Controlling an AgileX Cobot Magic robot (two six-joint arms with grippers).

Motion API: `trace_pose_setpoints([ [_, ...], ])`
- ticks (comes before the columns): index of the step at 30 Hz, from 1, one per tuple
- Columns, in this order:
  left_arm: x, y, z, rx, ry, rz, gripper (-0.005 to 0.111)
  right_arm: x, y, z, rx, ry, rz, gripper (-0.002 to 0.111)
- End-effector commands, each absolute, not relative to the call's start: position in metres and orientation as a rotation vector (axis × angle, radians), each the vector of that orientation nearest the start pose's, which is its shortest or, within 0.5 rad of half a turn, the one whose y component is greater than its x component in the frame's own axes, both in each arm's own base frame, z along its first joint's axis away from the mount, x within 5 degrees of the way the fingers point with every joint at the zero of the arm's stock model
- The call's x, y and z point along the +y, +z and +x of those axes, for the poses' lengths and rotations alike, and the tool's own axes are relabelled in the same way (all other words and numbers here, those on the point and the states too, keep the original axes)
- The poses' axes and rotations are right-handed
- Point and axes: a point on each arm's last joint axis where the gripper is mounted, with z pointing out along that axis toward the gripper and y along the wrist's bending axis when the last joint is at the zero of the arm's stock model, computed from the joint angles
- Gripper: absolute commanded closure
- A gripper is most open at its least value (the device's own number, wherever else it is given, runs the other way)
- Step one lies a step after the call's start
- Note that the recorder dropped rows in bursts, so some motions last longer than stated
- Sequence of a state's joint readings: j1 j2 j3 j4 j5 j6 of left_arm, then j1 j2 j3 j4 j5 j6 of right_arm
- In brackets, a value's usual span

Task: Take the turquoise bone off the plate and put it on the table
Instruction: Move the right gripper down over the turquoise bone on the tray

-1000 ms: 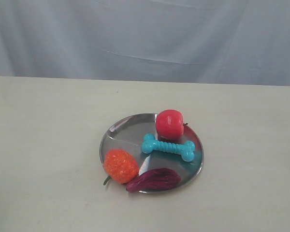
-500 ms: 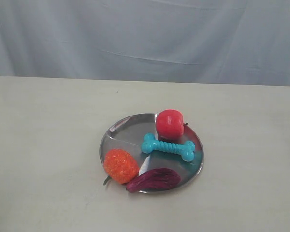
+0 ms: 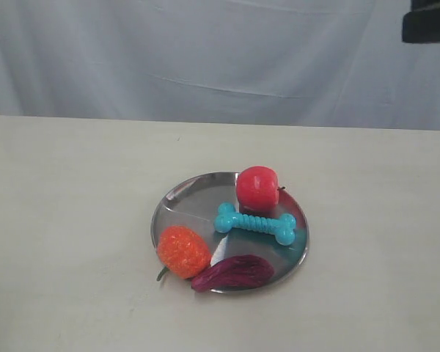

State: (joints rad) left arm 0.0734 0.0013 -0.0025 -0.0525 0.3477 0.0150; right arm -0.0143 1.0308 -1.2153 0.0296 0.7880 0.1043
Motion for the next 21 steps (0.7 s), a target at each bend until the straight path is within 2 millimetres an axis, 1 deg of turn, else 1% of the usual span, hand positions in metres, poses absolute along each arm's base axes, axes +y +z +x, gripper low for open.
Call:
trace_pose_setpoints([
  [1, 0.002, 0.182, 0.053, 1.823, 0.005, -0.098, 0.107, 0.0, 0.432, 0.235, 2.345, 0.007, -0.024, 0.109],
  [5, 0.002, 0.182, 0.053, 1.823, 0.005, -0.098, 0.107, -0.001, 0.426, 0.266, 2.464, -0.044, -0.176, 0.109],
  [9, 0.002, 0.182, 0.053, 1.823, 0.005, -0.098, 0.107, 0.0, 0.407, 0.299, 2.559, -0.05, -0.265, 0.109],
  [10, 0.002, 0.182, 0.053, 1.823, 0.005, -0.098, 0.107, 0.0, 0.397, 0.309, 2.59, -0.05, -0.293, 0.109],
  [12, 0.002, 0.182, 0.053, 1.823, 0.005, -0.098, 0.107, -0.001, 0.381, 0.322, 2.637, -0.049, -0.321, 0.109],
  [13, 0.002, 0.182, 0.053, 1.823, 0.005, -0.098, 0.107, -0.001, 0.37, 0.331, 2.671, -0.043, -0.324, 0.109],
  [16, 0.002, 0.182, 0.053, 1.823, 0.005, -0.098, 0.107, -0.001, 0.344, 0.349, 2.748, -0.027, -0.316, 0.109],
  [17, 0.002, 0.182, 0.053, 1.823, 0.005, -0.098, 0.107, -0.001, 0.328, 0.358, 2.797, -0.015, -0.292, 0.109],
  [18, 0.002, 0.182, 0.053, 1.823, 0.005, -0.098, 0.107, -0.001, 0.318, 0.364, 2.822, -0.011, -0.294, 0.109],
  [19, 0.002, 0.182, 0.053, 1.823, 0.005, -0.098, 0.107, 0.0, 0.299, 0.373, 2.87, -0.004, -0.31, 0.109],
  [20, 0.002, 0.182, 0.053, 1.823, 0.005, -0.098, 0.107, 0.0, 0.29, 0.378, 2.894, -0.002, -0.328, 0.109],
  [21, 0.002, 0.182, 0.053, 1.823, 0.005, -0.098, 0.107, -0.001, 0.272, 0.385, 2.935, 0.003, -0.379, 0.109],
])
